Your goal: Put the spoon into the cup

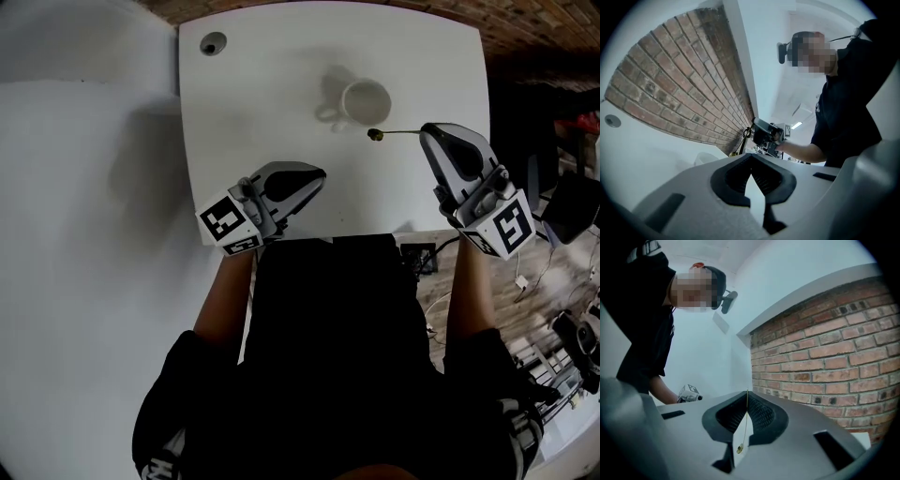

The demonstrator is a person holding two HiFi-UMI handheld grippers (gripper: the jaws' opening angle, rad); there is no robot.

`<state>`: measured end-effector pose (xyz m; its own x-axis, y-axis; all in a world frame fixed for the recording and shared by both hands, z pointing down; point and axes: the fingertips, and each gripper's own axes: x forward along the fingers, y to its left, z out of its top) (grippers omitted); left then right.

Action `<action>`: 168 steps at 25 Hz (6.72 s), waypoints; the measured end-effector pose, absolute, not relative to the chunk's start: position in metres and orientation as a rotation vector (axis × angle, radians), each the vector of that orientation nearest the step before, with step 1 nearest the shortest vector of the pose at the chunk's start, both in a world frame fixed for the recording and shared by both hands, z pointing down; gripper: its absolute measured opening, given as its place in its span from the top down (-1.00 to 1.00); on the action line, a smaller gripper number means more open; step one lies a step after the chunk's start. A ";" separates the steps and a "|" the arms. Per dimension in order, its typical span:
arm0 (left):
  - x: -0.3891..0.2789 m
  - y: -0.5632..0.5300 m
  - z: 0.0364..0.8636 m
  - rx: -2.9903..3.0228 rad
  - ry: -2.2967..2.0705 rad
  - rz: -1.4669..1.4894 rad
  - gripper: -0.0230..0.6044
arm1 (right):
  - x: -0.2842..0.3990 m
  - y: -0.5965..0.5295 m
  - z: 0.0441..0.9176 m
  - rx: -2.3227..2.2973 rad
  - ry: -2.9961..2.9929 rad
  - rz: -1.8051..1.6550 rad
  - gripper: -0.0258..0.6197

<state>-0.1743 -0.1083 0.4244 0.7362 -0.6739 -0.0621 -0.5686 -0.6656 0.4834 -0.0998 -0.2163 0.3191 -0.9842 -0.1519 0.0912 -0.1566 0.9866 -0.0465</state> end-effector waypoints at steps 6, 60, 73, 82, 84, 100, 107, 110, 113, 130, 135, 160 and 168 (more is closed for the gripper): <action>-0.177 -0.130 0.446 2.447 -0.991 -0.313 0.88 | -0.118 -0.248 0.353 0.191 -3.022 0.128 0.89; -0.165 -0.168 0.516 2.277 -0.934 -0.290 0.88 | -0.128 -0.323 0.488 0.385 -2.918 0.310 0.82; -0.154 -0.165 0.515 2.287 -0.904 -0.297 0.88 | -0.106 -0.336 0.506 0.495 -2.901 0.376 0.77; -0.151 -0.157 0.503 2.302 -0.910 -0.304 0.88 | -0.106 -0.334 0.505 0.496 -2.920 0.376 0.72; -0.152 -0.155 0.494 2.308 -0.918 -0.324 0.88 | -0.105 -0.332 0.504 0.490 -2.928 0.413 0.52; -0.163 -0.111 0.381 2.624 -0.881 -0.297 0.88 | -0.036 -0.268 0.337 0.832 -3.083 -0.007 0.72; -0.144 -0.069 0.315 2.841 -0.716 -0.332 0.88 | 0.025 -0.171 0.244 0.946 -2.987 -0.388 0.89; -0.137 -0.050 0.313 2.865 -0.672 -0.333 0.88 | 0.040 -0.131 0.226 0.961 -2.964 -0.450 0.90; -0.127 -0.032 0.315 2.868 -0.633 -0.337 0.88 | 0.048 -0.093 0.223 0.956 -2.954 -0.441 0.90; -0.051 0.061 0.289 2.911 -0.918 -0.350 0.88 | 0.086 0.041 0.268 0.474 -3.024 -0.190 0.90; 0.029 0.075 0.306 2.897 -0.847 -0.363 0.88 | 0.154 0.055 0.293 0.504 -3.019 -0.025 0.90; 0.152 0.133 0.332 2.862 -0.592 -0.146 0.88 | 0.200 0.118 0.325 0.205 -3.137 0.148 0.90; 0.154 0.130 0.332 2.841 -0.631 -0.134 0.88 | 0.198 0.114 0.328 0.163 -3.138 0.154 0.90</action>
